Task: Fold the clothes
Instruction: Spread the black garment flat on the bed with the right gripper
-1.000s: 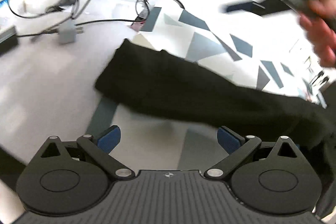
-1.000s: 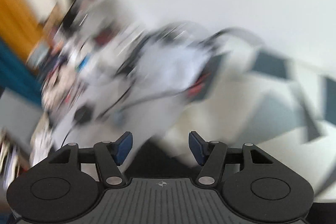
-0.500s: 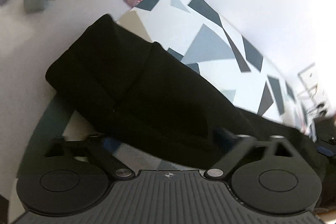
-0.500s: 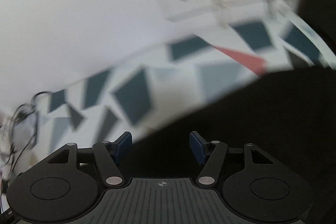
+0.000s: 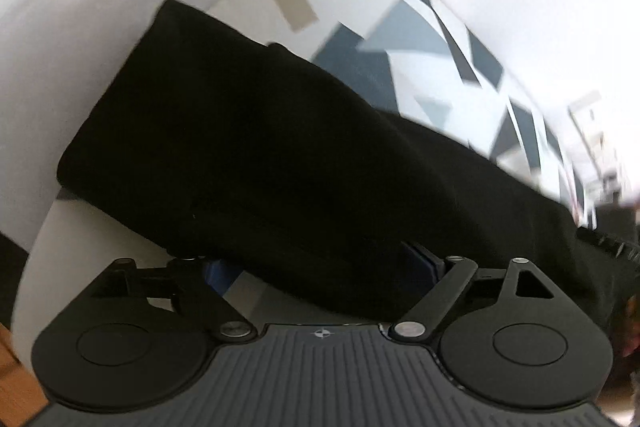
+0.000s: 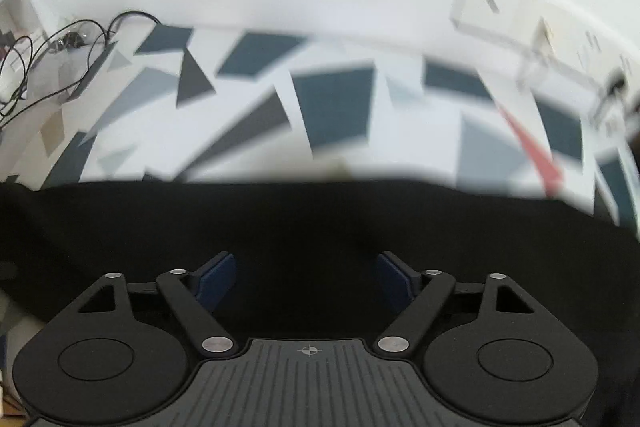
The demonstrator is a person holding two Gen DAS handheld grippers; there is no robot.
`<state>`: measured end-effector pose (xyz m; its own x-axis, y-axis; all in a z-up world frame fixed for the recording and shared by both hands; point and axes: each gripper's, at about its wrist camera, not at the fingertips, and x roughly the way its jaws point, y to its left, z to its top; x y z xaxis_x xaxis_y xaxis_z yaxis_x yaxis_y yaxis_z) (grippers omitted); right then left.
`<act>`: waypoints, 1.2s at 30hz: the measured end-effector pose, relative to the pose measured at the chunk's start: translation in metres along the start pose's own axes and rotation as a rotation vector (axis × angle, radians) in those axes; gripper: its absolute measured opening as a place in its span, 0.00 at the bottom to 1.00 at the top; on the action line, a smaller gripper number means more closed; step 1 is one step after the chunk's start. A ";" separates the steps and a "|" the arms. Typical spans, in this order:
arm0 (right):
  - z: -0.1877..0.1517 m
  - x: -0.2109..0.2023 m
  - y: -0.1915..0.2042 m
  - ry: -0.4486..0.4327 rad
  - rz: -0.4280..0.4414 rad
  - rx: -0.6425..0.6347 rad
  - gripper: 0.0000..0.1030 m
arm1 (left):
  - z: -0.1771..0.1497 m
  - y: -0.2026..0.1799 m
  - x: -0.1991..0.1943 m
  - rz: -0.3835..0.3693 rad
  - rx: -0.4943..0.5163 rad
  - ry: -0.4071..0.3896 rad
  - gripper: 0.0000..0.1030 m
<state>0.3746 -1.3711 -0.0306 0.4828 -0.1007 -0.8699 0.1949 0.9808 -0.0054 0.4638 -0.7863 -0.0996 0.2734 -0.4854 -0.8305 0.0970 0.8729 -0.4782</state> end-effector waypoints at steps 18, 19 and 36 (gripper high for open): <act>0.029 0.097 -0.081 -0.073 -0.021 0.283 0.09 | 0.062 -0.066 0.010 0.172 0.040 -0.276 0.08; 0.035 0.102 -0.088 -0.083 -0.018 0.312 0.09 | 0.073 -0.077 0.011 0.169 0.070 -0.310 0.08; 0.036 0.098 -0.126 -0.099 0.018 0.478 0.48 | 0.060 -0.089 0.055 0.381 0.307 -0.199 0.75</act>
<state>0.4281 -1.5105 -0.0978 0.5640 -0.1228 -0.8166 0.5448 0.7985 0.2561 0.5278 -0.8881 -0.0855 0.5174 -0.1375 -0.8446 0.2227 0.9746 -0.0223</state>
